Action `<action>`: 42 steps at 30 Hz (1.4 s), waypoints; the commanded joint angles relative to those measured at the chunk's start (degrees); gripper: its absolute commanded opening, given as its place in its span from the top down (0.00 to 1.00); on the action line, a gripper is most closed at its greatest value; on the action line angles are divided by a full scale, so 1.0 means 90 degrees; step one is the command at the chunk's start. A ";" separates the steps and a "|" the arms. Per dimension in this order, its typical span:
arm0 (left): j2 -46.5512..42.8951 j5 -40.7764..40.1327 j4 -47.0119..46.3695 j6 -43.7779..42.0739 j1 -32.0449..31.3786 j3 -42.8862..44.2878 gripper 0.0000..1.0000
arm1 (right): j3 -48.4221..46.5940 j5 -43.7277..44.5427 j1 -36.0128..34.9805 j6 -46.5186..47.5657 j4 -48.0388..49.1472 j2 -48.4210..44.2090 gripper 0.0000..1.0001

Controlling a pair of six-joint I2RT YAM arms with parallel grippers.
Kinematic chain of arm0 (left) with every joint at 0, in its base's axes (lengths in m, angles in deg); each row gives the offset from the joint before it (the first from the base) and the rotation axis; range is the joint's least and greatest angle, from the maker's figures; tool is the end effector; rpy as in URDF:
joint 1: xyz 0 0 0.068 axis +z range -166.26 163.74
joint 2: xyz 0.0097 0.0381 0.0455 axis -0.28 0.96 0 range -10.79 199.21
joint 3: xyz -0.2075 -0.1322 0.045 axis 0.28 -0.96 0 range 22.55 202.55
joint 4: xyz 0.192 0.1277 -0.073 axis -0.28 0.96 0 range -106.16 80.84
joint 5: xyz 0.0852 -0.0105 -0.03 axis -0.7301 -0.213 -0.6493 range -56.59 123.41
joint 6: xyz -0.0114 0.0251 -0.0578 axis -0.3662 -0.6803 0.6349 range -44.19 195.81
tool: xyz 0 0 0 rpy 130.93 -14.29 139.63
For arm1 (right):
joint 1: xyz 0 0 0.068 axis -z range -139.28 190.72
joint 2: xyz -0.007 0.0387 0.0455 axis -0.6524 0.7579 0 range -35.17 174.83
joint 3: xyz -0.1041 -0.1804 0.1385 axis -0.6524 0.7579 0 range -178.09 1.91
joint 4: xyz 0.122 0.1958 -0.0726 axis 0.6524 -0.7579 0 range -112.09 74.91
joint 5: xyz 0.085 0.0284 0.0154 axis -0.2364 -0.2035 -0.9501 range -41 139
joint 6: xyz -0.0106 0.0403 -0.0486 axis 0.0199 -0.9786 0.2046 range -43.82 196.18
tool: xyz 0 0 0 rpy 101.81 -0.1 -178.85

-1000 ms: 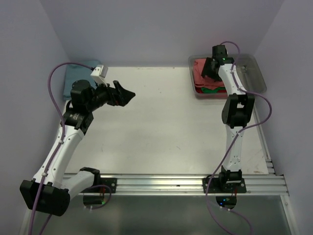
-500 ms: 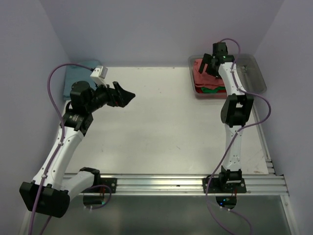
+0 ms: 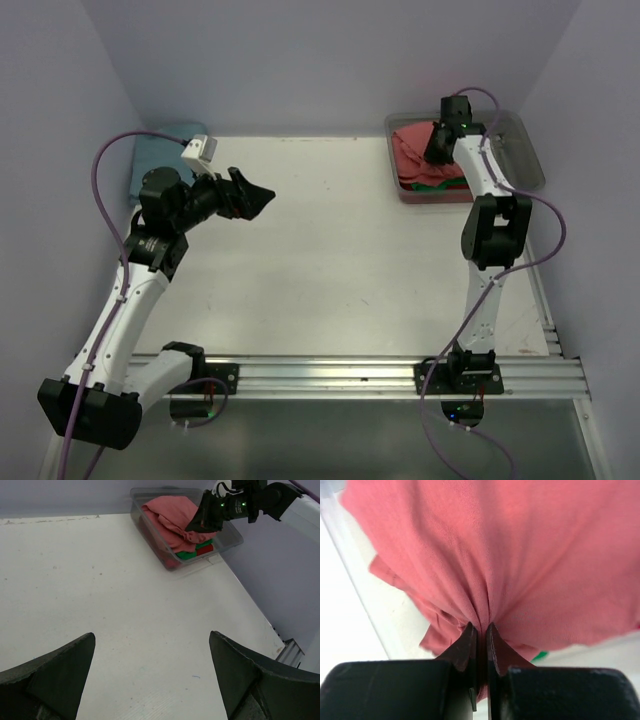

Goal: Fold and stack the t-shirts
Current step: Grab crumpled tshirt from bin with the right arm, then move the tshirt to the center of the board

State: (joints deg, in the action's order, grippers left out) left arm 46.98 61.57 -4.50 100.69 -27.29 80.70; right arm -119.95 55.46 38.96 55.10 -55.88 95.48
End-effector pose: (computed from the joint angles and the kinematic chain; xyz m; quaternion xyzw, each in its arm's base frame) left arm 0.2220 -0.0672 0.3553 0.0628 0.7631 -0.3686 0.5271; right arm 0.4870 0.0094 0.2272 0.1764 0.9204 0.0164 0.3485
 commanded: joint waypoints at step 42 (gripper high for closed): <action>-0.0765 -0.0590 -0.0036 0.0126 -0.0005 -0.0162 0.00 | 0.4137 -0.5522 -0.1630 -0.2062 0.3459 -0.4488 1.00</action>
State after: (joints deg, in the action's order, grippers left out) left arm 41.37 57.42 -4.48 102.18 -27.29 79.15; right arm -80.04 7.75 25.56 38.64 -28.87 56.59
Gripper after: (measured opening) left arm 0.998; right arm 0.056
